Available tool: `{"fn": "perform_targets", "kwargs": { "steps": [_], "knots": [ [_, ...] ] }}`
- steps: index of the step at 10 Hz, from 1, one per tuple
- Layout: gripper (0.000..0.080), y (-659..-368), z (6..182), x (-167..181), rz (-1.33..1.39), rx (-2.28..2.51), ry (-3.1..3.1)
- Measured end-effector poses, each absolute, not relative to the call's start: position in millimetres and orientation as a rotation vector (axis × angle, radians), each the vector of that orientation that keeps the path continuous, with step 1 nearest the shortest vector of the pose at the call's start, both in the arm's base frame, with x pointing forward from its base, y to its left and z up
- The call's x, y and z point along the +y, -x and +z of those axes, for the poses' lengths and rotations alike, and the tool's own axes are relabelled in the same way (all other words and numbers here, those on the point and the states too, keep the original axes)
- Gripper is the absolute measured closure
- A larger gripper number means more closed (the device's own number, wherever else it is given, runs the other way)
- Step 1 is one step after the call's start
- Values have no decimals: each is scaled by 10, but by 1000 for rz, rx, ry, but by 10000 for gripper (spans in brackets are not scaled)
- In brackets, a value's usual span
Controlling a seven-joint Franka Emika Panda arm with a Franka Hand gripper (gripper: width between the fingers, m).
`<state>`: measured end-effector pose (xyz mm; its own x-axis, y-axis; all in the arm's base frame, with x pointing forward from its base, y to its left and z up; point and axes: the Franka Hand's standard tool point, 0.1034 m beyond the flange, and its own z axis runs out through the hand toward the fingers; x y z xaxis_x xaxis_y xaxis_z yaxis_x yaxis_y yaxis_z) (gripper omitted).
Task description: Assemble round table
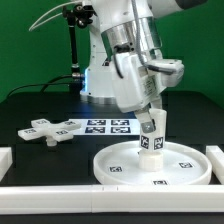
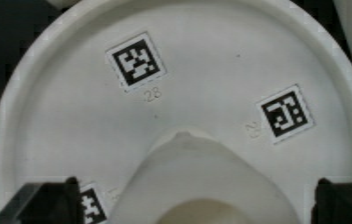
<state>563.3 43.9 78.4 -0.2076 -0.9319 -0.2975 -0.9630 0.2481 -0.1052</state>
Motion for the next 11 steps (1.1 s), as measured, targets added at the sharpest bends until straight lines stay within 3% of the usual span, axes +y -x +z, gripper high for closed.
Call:
{"fn": "perform_targets", "kwargs": {
  "steps": [6, 11],
  "knots": [
    [151, -5638, 849, 535, 128, 1436, 2556],
    [151, -5642, 850, 528, 70, 950, 2773]
  ]
}}
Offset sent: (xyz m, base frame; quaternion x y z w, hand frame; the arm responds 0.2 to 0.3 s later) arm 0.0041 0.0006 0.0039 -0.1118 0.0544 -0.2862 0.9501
